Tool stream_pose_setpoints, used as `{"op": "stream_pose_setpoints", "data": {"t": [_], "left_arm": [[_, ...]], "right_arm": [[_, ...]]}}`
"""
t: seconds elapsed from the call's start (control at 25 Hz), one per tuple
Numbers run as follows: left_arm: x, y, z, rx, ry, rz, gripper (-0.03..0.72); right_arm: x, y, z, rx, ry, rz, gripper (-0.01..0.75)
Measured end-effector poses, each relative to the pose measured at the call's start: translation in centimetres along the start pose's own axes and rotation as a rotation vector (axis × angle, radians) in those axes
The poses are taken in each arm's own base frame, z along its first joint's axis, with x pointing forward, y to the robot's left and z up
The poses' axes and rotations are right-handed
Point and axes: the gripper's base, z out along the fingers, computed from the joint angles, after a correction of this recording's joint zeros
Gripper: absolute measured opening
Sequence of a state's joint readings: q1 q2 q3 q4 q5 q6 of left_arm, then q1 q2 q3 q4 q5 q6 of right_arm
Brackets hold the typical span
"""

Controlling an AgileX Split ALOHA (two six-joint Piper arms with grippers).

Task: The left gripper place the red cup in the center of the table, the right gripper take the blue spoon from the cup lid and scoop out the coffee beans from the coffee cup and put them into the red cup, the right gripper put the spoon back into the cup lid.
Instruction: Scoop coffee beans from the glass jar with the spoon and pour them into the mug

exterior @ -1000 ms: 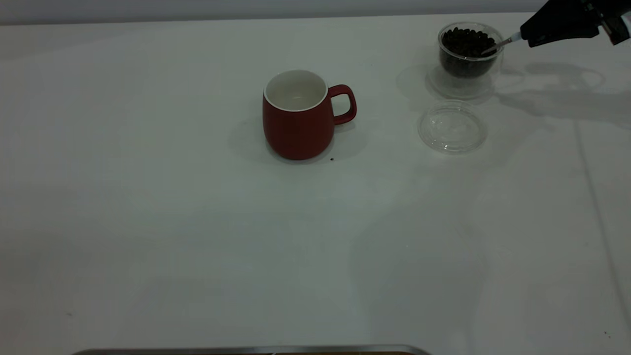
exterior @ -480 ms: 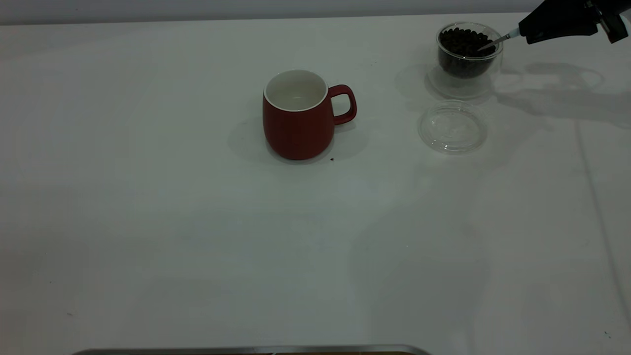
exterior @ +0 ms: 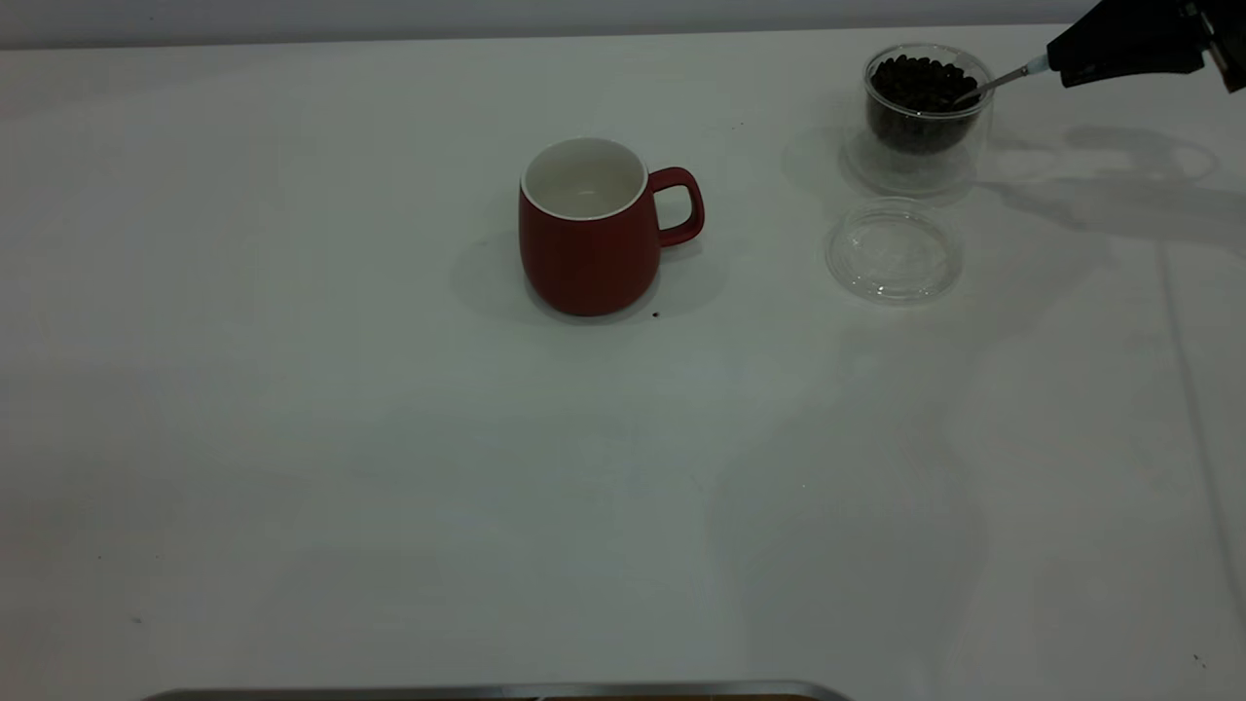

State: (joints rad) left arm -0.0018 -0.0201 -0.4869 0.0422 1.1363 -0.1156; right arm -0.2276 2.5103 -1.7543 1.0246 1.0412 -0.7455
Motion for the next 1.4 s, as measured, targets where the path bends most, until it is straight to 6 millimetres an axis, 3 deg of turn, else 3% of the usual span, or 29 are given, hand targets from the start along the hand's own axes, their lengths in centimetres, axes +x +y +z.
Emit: {"op": "stream_pose_setpoints", "data": {"t": [1.12, 1.4], "left_arm": [[0.0, 0.0, 0.0, 0.0, 0.0, 0.001, 0.561], [0.0, 0.0, 0.0, 0.0, 0.0, 0.001, 0.561]], "right_arm": [[0.1, -0.6, -1.0, -0.085, -0.036, 0.043, 0.101], [0.6, -1.2, 0.1, -0.152, -0.026, 0.089, 0.101]]}}
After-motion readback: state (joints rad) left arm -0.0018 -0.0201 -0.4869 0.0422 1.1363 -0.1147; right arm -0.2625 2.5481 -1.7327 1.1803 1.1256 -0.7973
